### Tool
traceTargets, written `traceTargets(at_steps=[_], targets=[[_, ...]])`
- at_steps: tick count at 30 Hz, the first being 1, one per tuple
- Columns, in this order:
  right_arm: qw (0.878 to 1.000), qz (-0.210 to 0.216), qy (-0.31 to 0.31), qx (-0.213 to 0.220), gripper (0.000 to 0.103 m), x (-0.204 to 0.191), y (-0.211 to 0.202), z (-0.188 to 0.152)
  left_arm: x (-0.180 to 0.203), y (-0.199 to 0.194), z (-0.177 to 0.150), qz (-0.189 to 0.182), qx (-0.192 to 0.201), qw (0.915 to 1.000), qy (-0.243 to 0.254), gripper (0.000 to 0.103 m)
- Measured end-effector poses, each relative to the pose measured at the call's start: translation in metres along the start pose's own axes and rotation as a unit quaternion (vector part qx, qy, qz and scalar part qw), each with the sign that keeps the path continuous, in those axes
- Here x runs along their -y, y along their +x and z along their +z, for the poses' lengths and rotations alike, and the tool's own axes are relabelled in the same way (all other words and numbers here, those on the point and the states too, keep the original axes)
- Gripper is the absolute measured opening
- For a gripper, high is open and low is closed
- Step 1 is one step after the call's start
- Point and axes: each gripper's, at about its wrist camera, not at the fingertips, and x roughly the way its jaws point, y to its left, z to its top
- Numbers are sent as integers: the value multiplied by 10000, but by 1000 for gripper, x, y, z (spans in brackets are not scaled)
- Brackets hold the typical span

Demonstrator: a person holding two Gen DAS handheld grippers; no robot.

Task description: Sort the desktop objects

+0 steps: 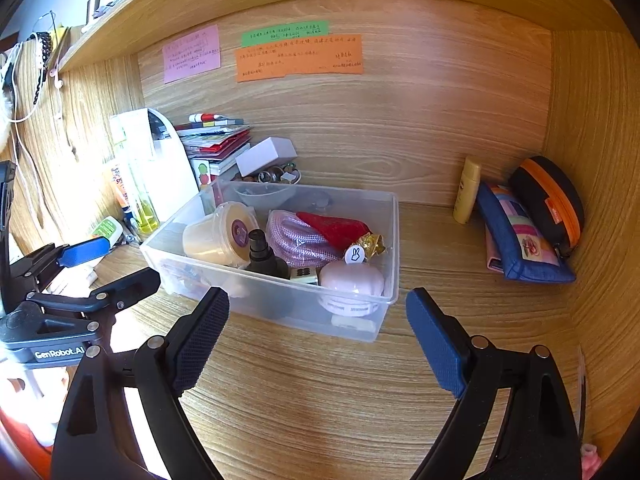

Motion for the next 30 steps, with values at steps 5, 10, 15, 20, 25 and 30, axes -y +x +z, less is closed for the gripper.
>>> traceTargets(at_steps=[5,10,15,20,25,30], targets=[[10000,14,80,-54,89,3,1,-3,3,1,1,6,-12,10000,24,96],[9999,10,122,-92,89,4,3,-3,5,4,1,-5,-44,10000,13,96],[9999,14,117,-93,89,4,3,-3,6,4,1,1,-60,10000,-6,96],[9999,25,99,-100,89,1,4,-3,5,4,0,-17,-66,10000,-19,96],[9999,23,86,-94,89,-3,3,-3,5,4,-2,-13,-74,10000,-27,96],[9999,62,77,-67,89,-5,1,-3,5,3,-3,-28,-76,10000,-37,96]])
